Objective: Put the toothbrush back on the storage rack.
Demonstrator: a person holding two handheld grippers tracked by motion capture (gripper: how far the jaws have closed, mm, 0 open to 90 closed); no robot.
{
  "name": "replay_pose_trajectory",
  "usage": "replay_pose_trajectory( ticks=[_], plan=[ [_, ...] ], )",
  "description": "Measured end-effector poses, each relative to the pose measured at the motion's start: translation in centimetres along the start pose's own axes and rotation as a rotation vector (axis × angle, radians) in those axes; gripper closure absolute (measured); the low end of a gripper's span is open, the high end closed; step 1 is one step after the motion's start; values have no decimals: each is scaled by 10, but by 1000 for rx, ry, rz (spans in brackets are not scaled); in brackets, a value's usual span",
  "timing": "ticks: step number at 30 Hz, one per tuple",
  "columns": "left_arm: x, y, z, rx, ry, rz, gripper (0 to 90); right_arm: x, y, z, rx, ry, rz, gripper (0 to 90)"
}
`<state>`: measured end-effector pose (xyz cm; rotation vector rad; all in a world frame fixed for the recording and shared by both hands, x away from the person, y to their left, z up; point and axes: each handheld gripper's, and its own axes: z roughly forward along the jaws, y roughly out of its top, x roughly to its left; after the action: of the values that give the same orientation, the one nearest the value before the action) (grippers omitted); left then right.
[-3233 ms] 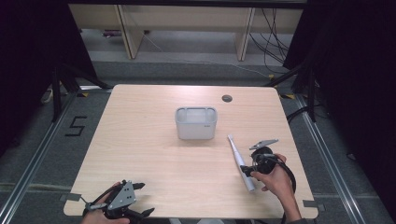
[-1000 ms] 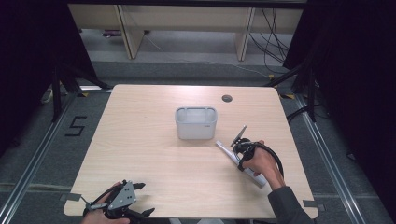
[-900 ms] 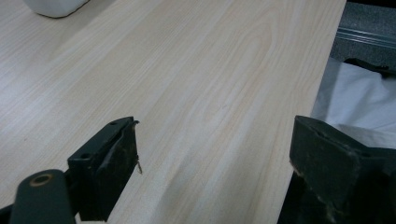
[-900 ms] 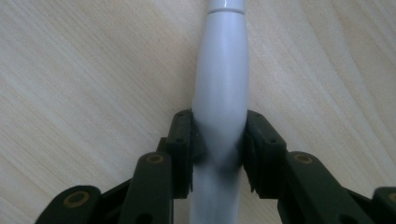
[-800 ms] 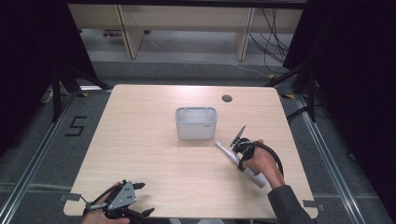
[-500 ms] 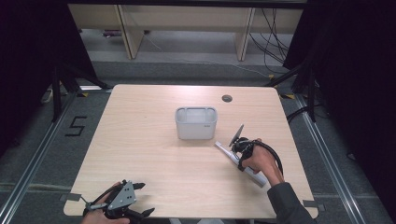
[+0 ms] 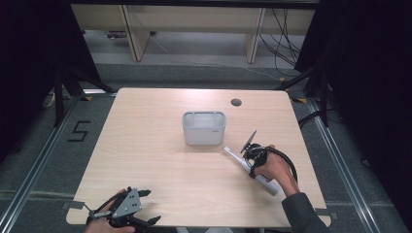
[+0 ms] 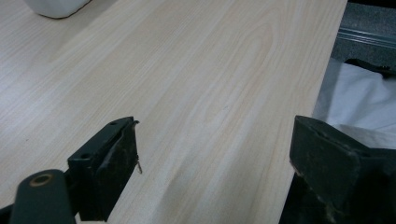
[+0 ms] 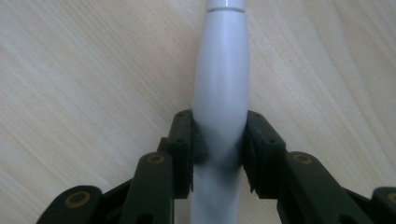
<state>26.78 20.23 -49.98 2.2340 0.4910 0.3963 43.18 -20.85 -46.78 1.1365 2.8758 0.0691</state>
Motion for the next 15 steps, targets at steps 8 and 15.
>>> replay_pose_trajectory(
  ticks=[8, 15],
  plan=[
    [-1, 0, 0, -5, -21, -21, 147, -2, -22, -30, -192, 14, 3, 666],
    [0, 0, 0, 0, -21, -11, 147, -9, -41, -57, -328, 17, 93, 666]
  ],
)
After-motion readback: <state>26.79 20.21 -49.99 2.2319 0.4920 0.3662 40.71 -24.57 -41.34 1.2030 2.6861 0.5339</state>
